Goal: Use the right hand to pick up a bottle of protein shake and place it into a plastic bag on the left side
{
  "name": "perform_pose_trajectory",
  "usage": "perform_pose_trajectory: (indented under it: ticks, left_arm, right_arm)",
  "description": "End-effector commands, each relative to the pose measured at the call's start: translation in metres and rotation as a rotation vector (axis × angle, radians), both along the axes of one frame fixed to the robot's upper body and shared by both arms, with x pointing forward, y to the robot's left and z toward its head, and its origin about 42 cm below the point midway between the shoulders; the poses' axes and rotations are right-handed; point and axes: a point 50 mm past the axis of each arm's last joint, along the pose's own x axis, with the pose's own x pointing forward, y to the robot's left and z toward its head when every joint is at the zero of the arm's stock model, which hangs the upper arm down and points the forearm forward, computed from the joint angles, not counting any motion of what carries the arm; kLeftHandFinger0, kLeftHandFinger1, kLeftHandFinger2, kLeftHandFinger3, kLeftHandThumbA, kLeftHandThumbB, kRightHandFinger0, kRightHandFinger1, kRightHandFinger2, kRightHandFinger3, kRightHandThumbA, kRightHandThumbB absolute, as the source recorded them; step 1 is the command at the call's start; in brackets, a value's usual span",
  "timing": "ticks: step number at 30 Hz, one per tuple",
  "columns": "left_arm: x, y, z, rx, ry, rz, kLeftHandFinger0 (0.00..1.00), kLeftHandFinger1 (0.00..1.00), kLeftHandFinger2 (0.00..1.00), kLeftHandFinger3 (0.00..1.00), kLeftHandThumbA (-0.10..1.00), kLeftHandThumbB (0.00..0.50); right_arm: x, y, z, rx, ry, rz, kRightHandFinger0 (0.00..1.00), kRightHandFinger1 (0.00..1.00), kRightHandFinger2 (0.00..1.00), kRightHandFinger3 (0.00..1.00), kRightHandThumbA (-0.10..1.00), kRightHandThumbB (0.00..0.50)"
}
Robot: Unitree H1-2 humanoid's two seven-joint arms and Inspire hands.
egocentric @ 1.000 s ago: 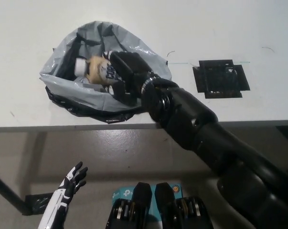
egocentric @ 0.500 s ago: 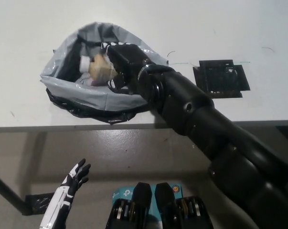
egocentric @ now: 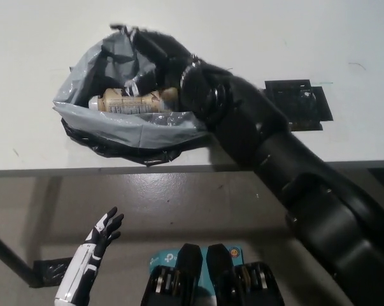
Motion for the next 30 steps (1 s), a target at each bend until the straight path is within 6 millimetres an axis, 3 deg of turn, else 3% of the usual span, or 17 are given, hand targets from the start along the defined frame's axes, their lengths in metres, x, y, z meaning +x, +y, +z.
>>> perform_pose_trajectory:
  ticks: [1, 2, 4, 6, 8, 9, 10, 11, 14, 18, 19, 21, 23, 24, 27, 29, 30]
  left_arm:
    - [0.002, -0.007, 0.010, 0.005, -0.056, -0.031, 1.00, 1.00, 1.00, 1.00, 1.00, 0.266]
    - [0.003, -0.006, 0.011, 0.005, -0.063, -0.031, 1.00, 1.00, 1.00, 1.00, 1.00, 0.264]
    - [0.004, -0.005, 0.012, 0.005, -0.065, -0.027, 1.00, 1.00, 1.00, 1.00, 1.00, 0.254]
    - [0.011, -0.001, 0.015, -0.015, -0.069, -0.021, 1.00, 1.00, 1.00, 1.00, 1.00, 0.261]
    - [0.021, 0.004, 0.021, -0.017, -0.088, -0.018, 1.00, 1.00, 1.00, 1.00, 1.00, 0.248]
    - [0.026, 0.007, 0.023, -0.015, -0.095, -0.014, 1.00, 1.00, 1.00, 1.00, 1.00, 0.237]
    - [0.028, 0.007, 0.024, -0.015, -0.098, -0.013, 1.00, 1.00, 1.00, 1.00, 1.00, 0.235]
    - [0.034, 0.009, 0.026, -0.013, -0.100, -0.012, 1.00, 1.00, 1.00, 1.00, 1.00, 0.219]
    - [0.042, 0.009, 0.027, -0.020, -0.086, -0.010, 1.00, 1.00, 1.00, 1.00, 1.00, 0.196]
    - [0.044, 0.009, 0.019, -0.017, -0.076, 0.002, 1.00, 1.00, 1.00, 1.00, 1.00, 0.172]
    - [0.044, 0.010, 0.017, -0.017, -0.071, 0.004, 1.00, 1.00, 1.00, 1.00, 1.00, 0.167]
    - [0.046, 0.009, 0.015, -0.017, -0.061, 0.007, 1.00, 1.00, 1.00, 1.00, 1.00, 0.162]
    - [0.046, 0.007, 0.013, -0.020, -0.049, 0.006, 1.00, 1.00, 1.00, 1.00, 1.00, 0.160]
    - [0.046, 0.006, 0.011, -0.027, -0.036, 0.003, 1.00, 1.00, 1.00, 1.00, 1.00, 0.167]
    - [0.047, 0.007, 0.008, -0.027, -0.033, -0.002, 1.00, 1.00, 1.00, 1.00, 1.00, 0.147]
    - [0.046, 0.008, 0.007, -0.023, -0.022, -0.003, 1.00, 1.00, 1.00, 1.00, 1.00, 0.159]
    - [0.044, 0.010, 0.007, -0.015, -0.017, -0.005, 1.00, 1.00, 1.00, 1.00, 1.00, 0.147]
  right_arm:
    - [-0.017, -0.029, 0.106, 0.221, -0.148, 0.118, 1.00, 1.00, 1.00, 1.00, 0.96, 0.444]
    - [-0.035, -0.047, 0.132, 0.291, -0.208, 0.151, 1.00, 1.00, 1.00, 1.00, 0.93, 0.446]
    - [-0.053, -0.065, 0.149, 0.344, -0.262, 0.172, 1.00, 1.00, 1.00, 1.00, 0.90, 0.434]
    - [-0.101, -0.124, 0.166, 0.420, -0.402, 0.204, 1.00, 1.00, 1.00, 1.00, 0.88, 0.384]
    - [-0.129, -0.162, 0.169, 0.456, -0.482, 0.212, 1.00, 1.00, 1.00, 1.00, 0.88, 0.370]
    - [-0.143, -0.187, 0.162, 0.498, -0.519, 0.212, 1.00, 1.00, 1.00, 1.00, 0.87, 0.367]
    - [-0.146, -0.192, 0.161, 0.506, -0.527, 0.212, 1.00, 1.00, 1.00, 1.00, 0.93, 0.410]
    - [-0.161, -0.214, 0.148, 0.539, -0.534, 0.203, 1.00, 1.00, 1.00, 1.00, 0.85, 0.351]
    - [-0.206, -0.253, 0.102, 0.583, -0.532, 0.162, 1.00, 1.00, 1.00, 1.00, 0.84, 0.337]
    - [-0.260, -0.267, 0.052, 0.691, -0.517, 0.140, 1.00, 1.00, 1.00, 1.00, 0.83, 0.299]
    - [-0.276, -0.264, 0.039, 0.745, -0.515, 0.138, 1.00, 1.00, 1.00, 1.00, 0.82, 0.301]
    - [-0.304, -0.252, 0.022, 0.845, -0.539, 0.177, 1.00, 1.00, 1.00, 1.00, 0.77, 0.245]
    - [-0.322, -0.243, 0.010, 0.879, -0.569, 0.182, 1.00, 1.00, 1.00, 1.00, 0.77, 0.246]
    - [-0.338, -0.231, -0.002, 0.918, -0.542, 0.205, 0.99, 1.00, 1.00, 1.00, 0.70, 0.254]
    - [-0.352, -0.217, -0.022, 0.948, -0.570, 0.185, 1.00, 1.00, 1.00, 1.00, 0.62, 0.204]
    - [-0.346, -0.218, -0.029, 0.955, -0.599, 0.138, 0.95, 1.00, 1.00, 1.00, 0.63, 0.185]
    - [-0.327, -0.224, -0.045, 0.957, -0.597, 0.062, 0.86, 0.96, 1.00, 1.00, 0.77, 0.179]
